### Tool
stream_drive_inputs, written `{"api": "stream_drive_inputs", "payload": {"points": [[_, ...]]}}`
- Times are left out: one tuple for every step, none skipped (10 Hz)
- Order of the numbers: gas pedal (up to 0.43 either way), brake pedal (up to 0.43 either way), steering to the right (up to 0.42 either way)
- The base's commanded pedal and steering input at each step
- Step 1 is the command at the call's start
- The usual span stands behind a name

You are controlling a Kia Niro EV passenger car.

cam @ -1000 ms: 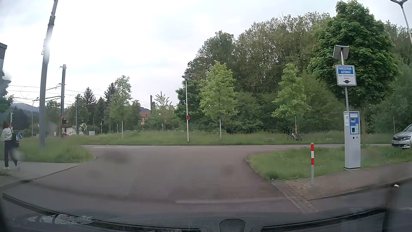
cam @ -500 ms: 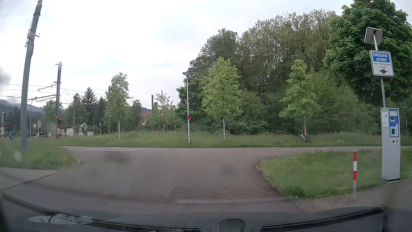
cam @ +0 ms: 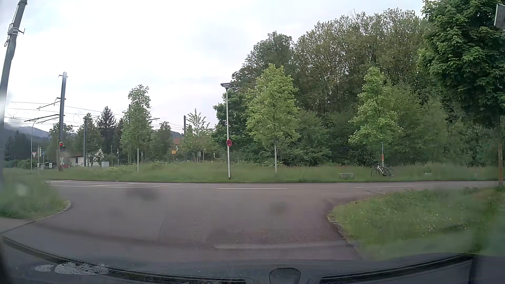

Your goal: Follow the waypoints while adhering to traffic rules and regulations

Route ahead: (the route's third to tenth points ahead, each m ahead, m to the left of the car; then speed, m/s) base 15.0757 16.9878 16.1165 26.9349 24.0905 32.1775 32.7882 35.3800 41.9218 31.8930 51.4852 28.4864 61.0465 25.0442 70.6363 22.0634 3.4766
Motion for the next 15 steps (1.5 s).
{"api": "stream_drive_inputs", "payload": {"points": [[0.000, 0.000, -0.002], [0.000, 0.000, -0.002], [0.000, 0.000, -0.006], [0.000, 0.000, -0.007], [0.000, 0.000, -0.005], [0.000, 0.000, -0.002], [0.000, 0.000, 0.000], [0.000, 0.000, 0.000], [0.000, 0.000, 0.000], [0.000, 0.000, 0.000], [0.000, 0.000, 0.000], [0.000, 0.000, 0.000], [0.000, 0.000, 0.000], [0.000, 0.012, 0.004], [0.000, 0.043, 0.005]]}}
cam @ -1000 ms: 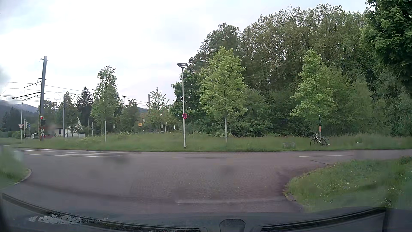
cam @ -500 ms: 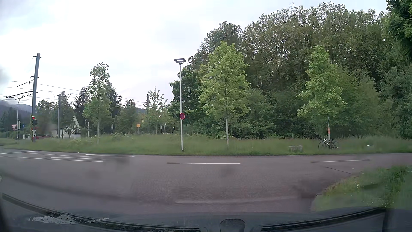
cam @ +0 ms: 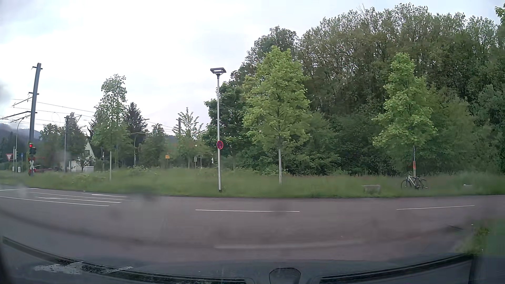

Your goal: Follow the waypoints while adhering to traffic rules and regulations

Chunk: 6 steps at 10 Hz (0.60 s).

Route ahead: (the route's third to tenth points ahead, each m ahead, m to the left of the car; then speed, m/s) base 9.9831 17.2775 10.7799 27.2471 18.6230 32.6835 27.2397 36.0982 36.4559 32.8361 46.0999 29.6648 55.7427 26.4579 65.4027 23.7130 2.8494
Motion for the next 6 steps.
{"api": "stream_drive_inputs", "payload": {"points": [[0.000, 0.098, 0.005], [0.000, 0.128, 0.003], [0.000, 0.152, 0.002], [0.000, 0.159, 0.002], [0.000, 0.165, 0.002], [0.000, 0.165, 0.002]]}}
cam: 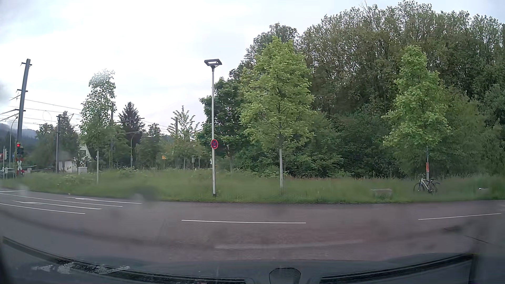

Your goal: Follow the waypoints while adhering to traffic rules and regulations

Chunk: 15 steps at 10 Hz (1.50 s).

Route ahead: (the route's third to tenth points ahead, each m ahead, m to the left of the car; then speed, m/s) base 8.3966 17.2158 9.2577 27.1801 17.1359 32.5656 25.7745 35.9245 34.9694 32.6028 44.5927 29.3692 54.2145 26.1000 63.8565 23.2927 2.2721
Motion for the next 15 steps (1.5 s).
{"api": "stream_drive_inputs", "payload": {"points": [[0.000, 0.152, 0.002], [0.000, 0.122, 0.002], [0.000, 0.043, 0.002], [0.000, 0.000, 0.002], [0.000, 0.000, 0.002], [0.000, 0.000, 0.000], [0.000, 0.000, -0.002], [0.008, 0.000, -0.004], [0.059, 0.000, -0.009], [0.138, 0.000, -0.019], [0.157, 0.000, -0.031], [0.177, 0.000, -0.051], [0.197, 0.000, -0.069], [0.209, 0.000, -0.085], [0.209, 0.000, -0.103]]}}
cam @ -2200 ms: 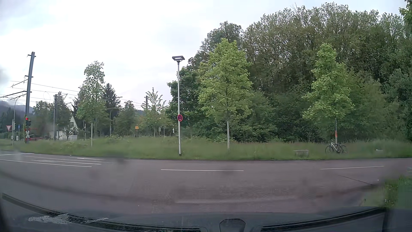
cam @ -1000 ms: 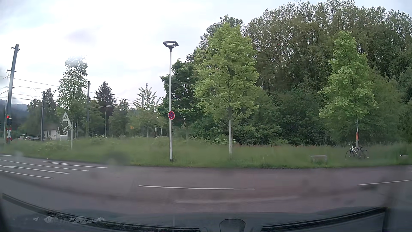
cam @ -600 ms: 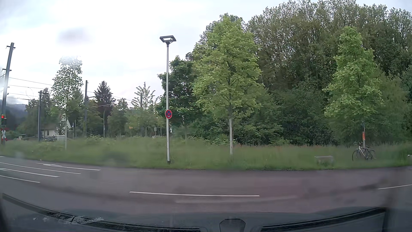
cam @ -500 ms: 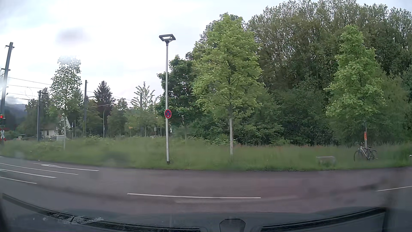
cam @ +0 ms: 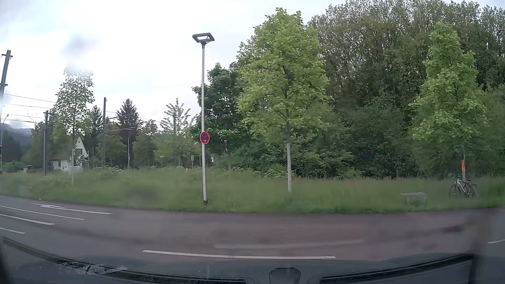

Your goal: Follow the waypoints while adhering to traffic rules and regulations

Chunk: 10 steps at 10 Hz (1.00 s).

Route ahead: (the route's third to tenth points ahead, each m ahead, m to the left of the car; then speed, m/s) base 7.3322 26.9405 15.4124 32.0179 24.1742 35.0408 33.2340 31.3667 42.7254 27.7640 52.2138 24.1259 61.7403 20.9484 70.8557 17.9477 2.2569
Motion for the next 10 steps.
{"api": "stream_drive_inputs", "payload": {"points": [[0.197, 0.000, -0.124], [0.189, 0.000, -0.143], [0.169, 0.000, -0.167], [0.150, 0.000, -0.195], [0.138, 0.000, -0.214], [0.138, 0.000, -0.228], [0.110, 0.000, -0.231], [0.079, 0.000, -0.231], [0.067, 0.000, -0.231], [0.067, 0.000, -0.232]]}}
